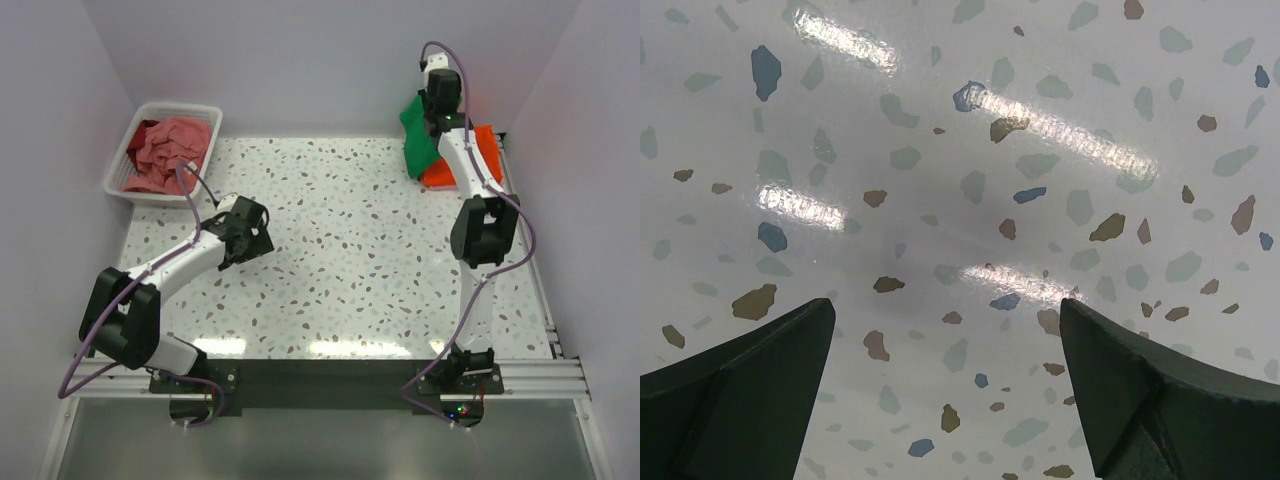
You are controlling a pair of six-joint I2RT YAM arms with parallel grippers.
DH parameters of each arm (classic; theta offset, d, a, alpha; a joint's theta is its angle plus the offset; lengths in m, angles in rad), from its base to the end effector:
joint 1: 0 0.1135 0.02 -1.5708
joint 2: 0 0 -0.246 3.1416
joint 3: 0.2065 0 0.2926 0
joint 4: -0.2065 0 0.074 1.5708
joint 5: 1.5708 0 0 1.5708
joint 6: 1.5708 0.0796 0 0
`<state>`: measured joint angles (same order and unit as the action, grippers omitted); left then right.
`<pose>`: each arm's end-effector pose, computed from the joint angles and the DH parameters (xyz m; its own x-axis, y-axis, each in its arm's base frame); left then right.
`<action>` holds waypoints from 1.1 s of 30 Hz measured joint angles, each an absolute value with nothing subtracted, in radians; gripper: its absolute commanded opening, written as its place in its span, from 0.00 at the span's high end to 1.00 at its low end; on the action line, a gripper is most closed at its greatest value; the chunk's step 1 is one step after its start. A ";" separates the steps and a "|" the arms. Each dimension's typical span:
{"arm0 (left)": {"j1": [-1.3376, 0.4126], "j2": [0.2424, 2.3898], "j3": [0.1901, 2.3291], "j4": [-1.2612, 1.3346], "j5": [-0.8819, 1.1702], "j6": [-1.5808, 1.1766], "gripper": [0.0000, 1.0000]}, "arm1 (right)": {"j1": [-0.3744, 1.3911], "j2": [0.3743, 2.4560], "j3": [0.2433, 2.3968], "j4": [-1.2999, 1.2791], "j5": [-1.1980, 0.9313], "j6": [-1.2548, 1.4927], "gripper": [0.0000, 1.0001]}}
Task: Fold and stack the t-shirts
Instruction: Neatly place the folded tshirt to the corner
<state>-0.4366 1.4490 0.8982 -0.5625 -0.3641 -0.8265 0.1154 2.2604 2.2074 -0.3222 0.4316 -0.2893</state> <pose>0.3120 -0.1143 0.1258 -0.7366 -0.4148 -0.5342 -0.4269 0.8978 -0.1085 0.6016 0.0362 0.2944 -0.4294 -0.3106 -0.8480 0.1665 0.8957 -0.4124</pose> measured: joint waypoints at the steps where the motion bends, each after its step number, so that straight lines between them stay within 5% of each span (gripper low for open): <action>1: -0.436 1.449 0.898 -0.562 -0.364 -0.826 0.00 | 0.115 2.260 2.215 -0.322 0.431 -0.290 1.00; 33: -0.432 1.508 0.947 -0.581 -0.363 -0.826 0.00 | -0.099 2.470 2.270 -0.282 0.425 -0.250 1.00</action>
<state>-0.4320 1.5082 0.9466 -0.5808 -0.3634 -0.8261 -0.0994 2.4702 2.2700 -0.2825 0.4248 -0.2504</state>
